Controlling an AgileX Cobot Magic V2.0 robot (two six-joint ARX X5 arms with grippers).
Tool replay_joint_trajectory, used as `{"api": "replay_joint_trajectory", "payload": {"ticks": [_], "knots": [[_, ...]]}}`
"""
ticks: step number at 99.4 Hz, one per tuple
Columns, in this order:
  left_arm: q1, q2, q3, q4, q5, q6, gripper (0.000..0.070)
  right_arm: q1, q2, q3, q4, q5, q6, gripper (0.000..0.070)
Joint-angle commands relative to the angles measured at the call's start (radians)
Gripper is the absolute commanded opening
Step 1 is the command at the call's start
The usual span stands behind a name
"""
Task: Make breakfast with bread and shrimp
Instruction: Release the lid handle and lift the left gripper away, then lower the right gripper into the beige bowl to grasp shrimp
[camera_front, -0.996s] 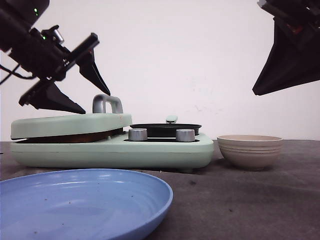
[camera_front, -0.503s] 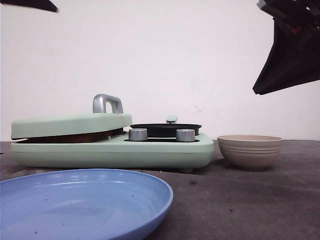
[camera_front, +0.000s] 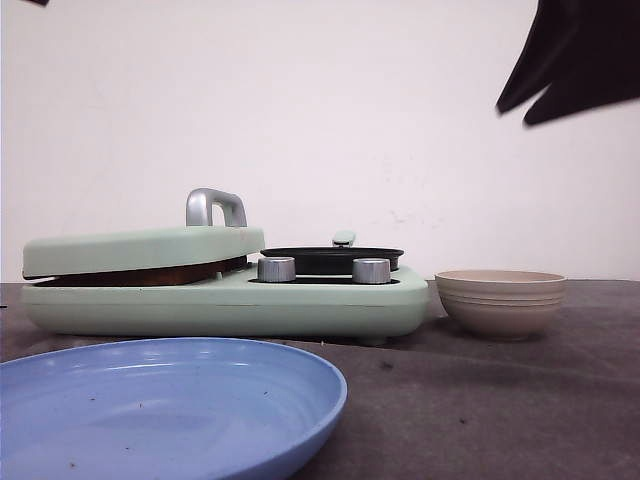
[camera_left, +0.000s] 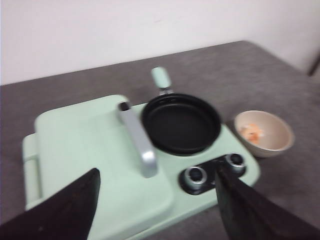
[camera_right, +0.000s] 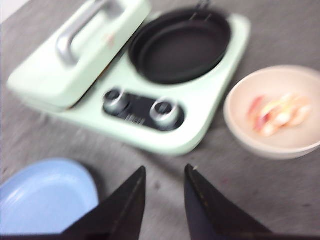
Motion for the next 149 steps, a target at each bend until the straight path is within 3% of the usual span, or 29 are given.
{"api": "replay_joint_trajectory", "payload": {"ticks": [1,14,26,33,46,100,149], "knots": [[-0.003,-0.019,-0.012,0.006,0.01,0.006,0.0393,-0.014,0.018,0.06,-0.043,0.024,0.005,0.0147],[-0.003,-0.093,-0.065,0.021,0.023,-0.005,0.0393,-0.087,0.059,0.164,-0.143,0.032,-0.023,0.0153],[-0.003,-0.159,-0.097,0.023,0.022,-0.005,0.0393,-0.163,0.122,0.246,-0.222,0.019,-0.047,0.0235],[-0.003,-0.192,-0.107,0.023,0.022,-0.004,0.0393,-0.203,0.17,0.282,-0.257,-0.015,-0.06,0.0281],[-0.003,-0.233,-0.113,0.013,0.019,-0.001,0.0393,-0.28,0.273,0.329,-0.289,-0.098,-0.066,0.0283],[-0.003,-0.263,-0.113,-0.028,-0.008,0.025,0.0393,-0.434,0.713,0.397,-0.22,-0.214,-0.074,0.0283],[-0.003,-0.262,-0.113,-0.054,-0.008,0.026,0.0393,-0.481,0.853,0.398,-0.12,-0.245,-0.08,0.0282]]}}
